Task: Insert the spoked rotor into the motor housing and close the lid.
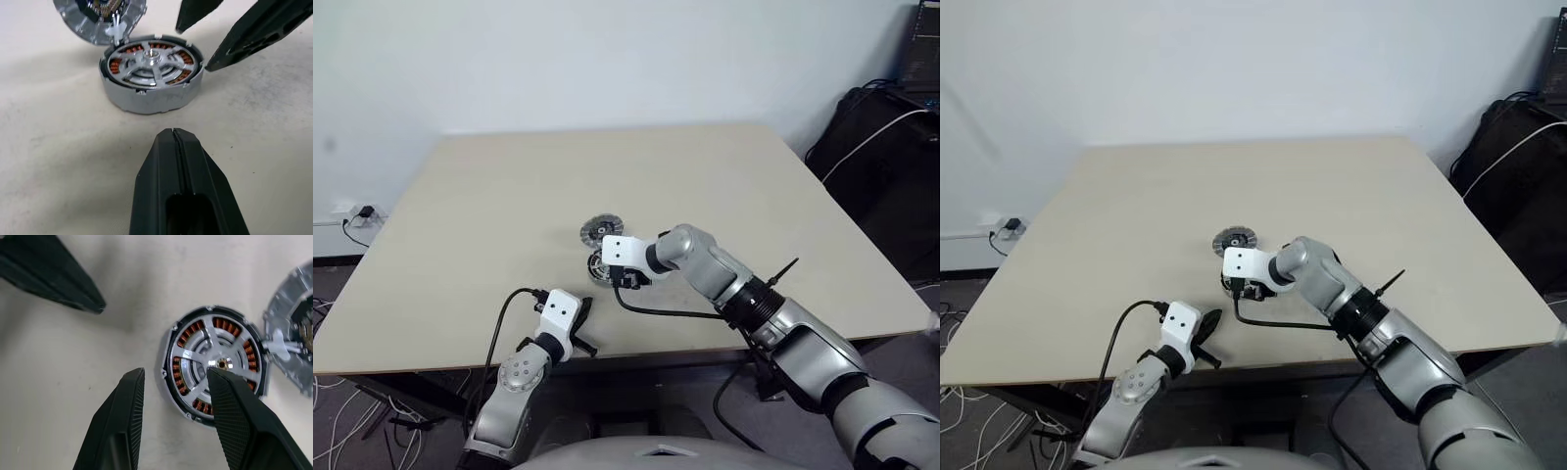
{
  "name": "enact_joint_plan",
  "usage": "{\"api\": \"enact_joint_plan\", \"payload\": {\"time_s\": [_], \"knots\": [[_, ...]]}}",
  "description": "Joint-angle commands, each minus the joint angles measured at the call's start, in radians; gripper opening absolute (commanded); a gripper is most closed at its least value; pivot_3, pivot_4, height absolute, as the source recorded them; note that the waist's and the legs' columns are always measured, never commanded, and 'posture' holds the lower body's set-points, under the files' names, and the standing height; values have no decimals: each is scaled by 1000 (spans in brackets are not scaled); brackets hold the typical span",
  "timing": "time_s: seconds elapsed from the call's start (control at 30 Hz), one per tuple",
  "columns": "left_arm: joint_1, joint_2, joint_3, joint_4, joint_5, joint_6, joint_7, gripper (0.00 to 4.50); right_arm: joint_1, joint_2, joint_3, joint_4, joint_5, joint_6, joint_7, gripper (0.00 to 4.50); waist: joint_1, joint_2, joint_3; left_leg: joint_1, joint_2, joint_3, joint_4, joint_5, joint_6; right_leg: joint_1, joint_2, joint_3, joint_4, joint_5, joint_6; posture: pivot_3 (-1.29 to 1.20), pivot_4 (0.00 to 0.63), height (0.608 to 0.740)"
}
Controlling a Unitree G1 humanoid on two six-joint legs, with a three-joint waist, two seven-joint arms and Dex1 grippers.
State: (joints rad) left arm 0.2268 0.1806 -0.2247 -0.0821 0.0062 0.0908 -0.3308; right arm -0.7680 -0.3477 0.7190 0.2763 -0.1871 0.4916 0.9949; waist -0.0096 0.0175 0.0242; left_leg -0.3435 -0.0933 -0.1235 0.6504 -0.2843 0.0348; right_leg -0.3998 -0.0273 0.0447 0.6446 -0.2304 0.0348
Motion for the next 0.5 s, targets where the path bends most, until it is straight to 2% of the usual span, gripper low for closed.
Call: {"api": "enact_joint_plan", "payload": {"time_s": [0.03,0.5], "knots": [[5,5,15,11,-6,-67,-1,0,-35,33,13,35,-30,-38,24,2167,0,0,0,0,0,0,0,0,0,0,0,0,0,0,0,0,0,740],[47,-14,26,41,-27,-124,-1,0,-55,115,2,202,-94,-111,34,2167,1,0,0,0,-1,0,0,0,0,-1,0,0,1,0,0,0,0,740]]}}
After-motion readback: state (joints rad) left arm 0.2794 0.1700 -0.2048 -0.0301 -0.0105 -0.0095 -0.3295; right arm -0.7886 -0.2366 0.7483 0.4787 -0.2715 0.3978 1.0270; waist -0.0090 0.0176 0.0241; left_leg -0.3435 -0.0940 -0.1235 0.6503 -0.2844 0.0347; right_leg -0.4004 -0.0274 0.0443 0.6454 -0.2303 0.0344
